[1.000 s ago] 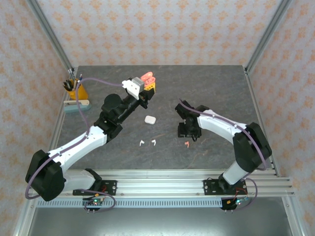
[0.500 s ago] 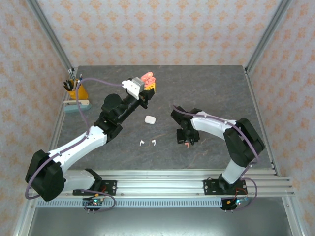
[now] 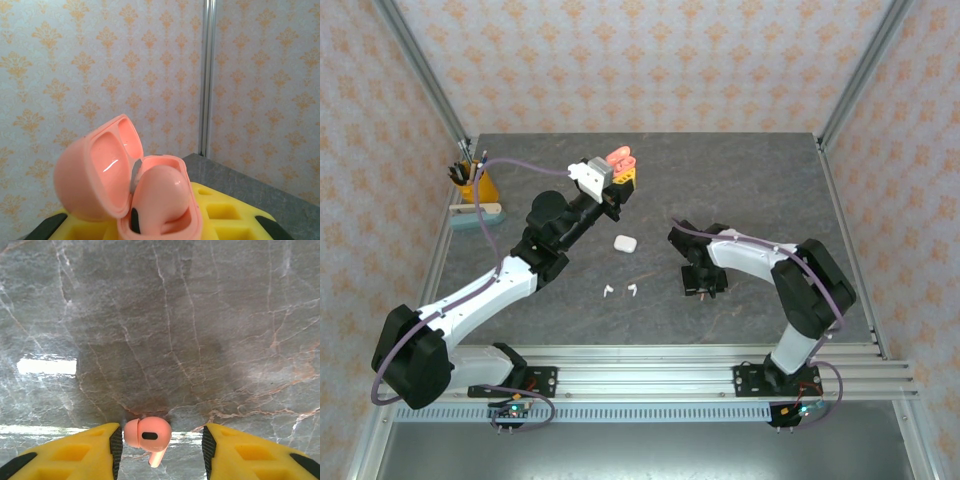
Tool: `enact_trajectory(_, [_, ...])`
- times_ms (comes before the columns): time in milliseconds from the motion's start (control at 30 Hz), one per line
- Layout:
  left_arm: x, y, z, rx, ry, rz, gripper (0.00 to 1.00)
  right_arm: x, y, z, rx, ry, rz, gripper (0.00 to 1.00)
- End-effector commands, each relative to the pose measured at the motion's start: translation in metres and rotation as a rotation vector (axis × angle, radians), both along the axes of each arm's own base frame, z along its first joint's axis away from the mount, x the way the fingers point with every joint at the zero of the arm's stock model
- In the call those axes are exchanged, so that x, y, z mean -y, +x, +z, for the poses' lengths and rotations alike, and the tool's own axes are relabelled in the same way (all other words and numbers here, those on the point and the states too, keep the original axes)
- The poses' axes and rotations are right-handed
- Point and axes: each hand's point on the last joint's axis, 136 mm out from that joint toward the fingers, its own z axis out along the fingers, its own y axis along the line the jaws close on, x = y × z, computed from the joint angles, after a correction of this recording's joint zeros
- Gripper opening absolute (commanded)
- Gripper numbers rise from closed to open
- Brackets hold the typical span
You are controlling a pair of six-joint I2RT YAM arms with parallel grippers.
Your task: Insert the wireless bluetooth earbuds into the charging case
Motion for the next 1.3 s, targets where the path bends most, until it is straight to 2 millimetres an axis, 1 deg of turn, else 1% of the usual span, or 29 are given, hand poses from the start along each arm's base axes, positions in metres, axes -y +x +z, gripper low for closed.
enact_trajectory(0, [-0.004, -0.001, 0.007, 0.024, 0.008, 0.009, 0.0, 0.005, 0.001, -0.005, 0.005, -0.034, 0.006, 0.47])
enact_trajectory(267, [-0.004, -0.001, 0.007, 0.023, 0.008, 0.008, 0.0, 0.002, 0.005, -0.009, 0.004, -0.034, 0.006, 0.46])
enact_trajectory(467, [-0.003, 0.0, 0.005, 0.019, 0.011, 0.008, 0.0, 0.002, 0.006, -0.011, -0.001, -0.034, 0.006, 0.4])
enact_trajectory(633, [-0.002, 0.0, 0.004, 0.017, 0.01, 0.007, 0.0, 0.005, 0.005, -0.011, -0.004, -0.035, 0.004, 0.38])
enact_trajectory(867, [-0.002, 0.002, 0.004, 0.013, 0.008, 0.005, 0.0, 0.009, 0.004, -0.011, -0.013, -0.034, -0.012, 0.31])
enact_trajectory(1267, [-0.001, 0.001, 0.007, 0.017, 0.002, 0.002, 0.0, 0.015, 0.003, -0.006, -0.002, -0.034, -0.028, 0.25])
